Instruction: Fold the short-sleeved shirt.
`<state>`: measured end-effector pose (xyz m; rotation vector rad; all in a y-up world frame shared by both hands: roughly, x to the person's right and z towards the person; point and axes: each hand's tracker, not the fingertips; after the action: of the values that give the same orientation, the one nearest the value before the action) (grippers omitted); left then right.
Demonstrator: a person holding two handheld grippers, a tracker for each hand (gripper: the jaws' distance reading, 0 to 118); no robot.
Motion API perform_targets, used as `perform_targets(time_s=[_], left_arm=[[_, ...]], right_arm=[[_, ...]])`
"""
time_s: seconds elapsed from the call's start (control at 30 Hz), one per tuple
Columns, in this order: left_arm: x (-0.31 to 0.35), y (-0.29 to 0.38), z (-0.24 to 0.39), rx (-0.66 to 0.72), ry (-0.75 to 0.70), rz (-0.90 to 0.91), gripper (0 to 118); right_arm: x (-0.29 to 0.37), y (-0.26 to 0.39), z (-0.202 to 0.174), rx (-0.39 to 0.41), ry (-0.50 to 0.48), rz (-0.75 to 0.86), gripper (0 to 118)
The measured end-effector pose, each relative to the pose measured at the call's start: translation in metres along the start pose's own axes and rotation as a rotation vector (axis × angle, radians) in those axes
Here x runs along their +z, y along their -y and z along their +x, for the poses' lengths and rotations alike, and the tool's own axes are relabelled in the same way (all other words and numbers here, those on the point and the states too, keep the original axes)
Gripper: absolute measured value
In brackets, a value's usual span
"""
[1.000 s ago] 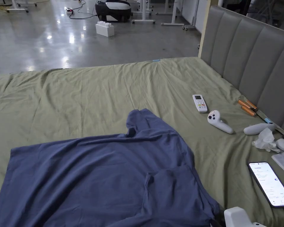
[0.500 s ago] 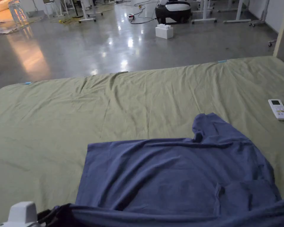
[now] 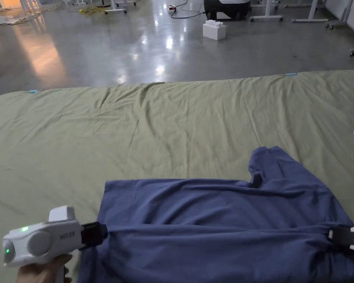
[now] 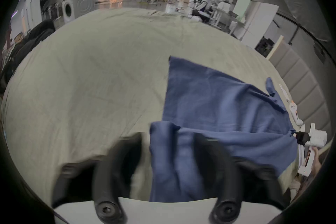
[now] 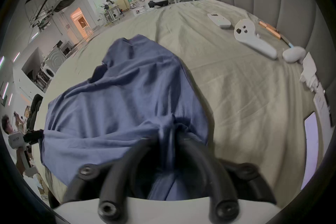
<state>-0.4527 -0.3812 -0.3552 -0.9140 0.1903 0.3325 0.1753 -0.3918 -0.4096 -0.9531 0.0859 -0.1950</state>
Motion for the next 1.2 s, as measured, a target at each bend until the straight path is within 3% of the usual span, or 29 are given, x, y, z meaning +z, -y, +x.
perform_targets(time_s=[0.1,0.17,0.2,0.3,0.43,0.6,0.63,0.67,0.73,0.83,0.87,0.97,1.13,1.2], left_arm=[[0.007,0.013,-0.01,0.027,-0.003,0.015,96],[0.026,0.018,-0.012,0.019,0.0,0.057,96],[0.041,0.02,-0.01,-0.009,-0.004,0.111,96],[0.103,0.033,0.0,-0.126,-0.005,0.31,96],[0.209,0.06,0.019,-0.176,0.119,0.565,96],[0.311,0.108,0.054,-0.237,0.027,0.753,94],[0.323,0.117,0.059,-0.26,0.016,0.789,93],[0.333,0.126,0.062,-0.269,0.007,0.813,88],[0.354,0.144,0.067,-0.287,0.002,0.845,72],[0.369,0.161,0.074,-0.322,-0.025,0.872,15],[0.369,0.166,0.075,-0.319,-0.017,0.877,8],[0.364,0.177,0.072,-0.303,0.17,0.852,0],[0.365,0.182,0.088,-0.322,0.09,0.879,0],[0.365,0.177,0.091,-0.335,0.094,0.857,0]], right_arm=[[0.011,0.007,0.01,-0.094,-0.075,0.084,48],[0.03,0.006,0.011,-0.106,-0.063,0.088,70],[0.048,0.007,0.004,-0.093,-0.043,0.149,73],[0.11,0.013,-0.011,-0.002,-0.094,0.323,72],[0.201,0.039,-0.047,0.099,-0.133,0.56,73],[0.267,0.087,-0.079,0.282,0.04,0.811,73],[0.272,0.098,-0.081,0.235,0.011,0.76,73],[0.281,0.103,-0.084,0.272,0.006,0.8,71],[0.296,0.118,-0.091,0.266,-0.013,0.787,55],[0.309,0.129,-0.1,0.338,0.004,0.819,19],[0.311,0.132,-0.104,0.332,0.003,0.808,9],[0.305,0.139,-0.108,0.293,-0.049,0.743,0],[0.315,0.146,-0.118,0.349,-0.071,0.788,0],[0.312,0.146,-0.117,0.307,-0.086,0.748,0]])
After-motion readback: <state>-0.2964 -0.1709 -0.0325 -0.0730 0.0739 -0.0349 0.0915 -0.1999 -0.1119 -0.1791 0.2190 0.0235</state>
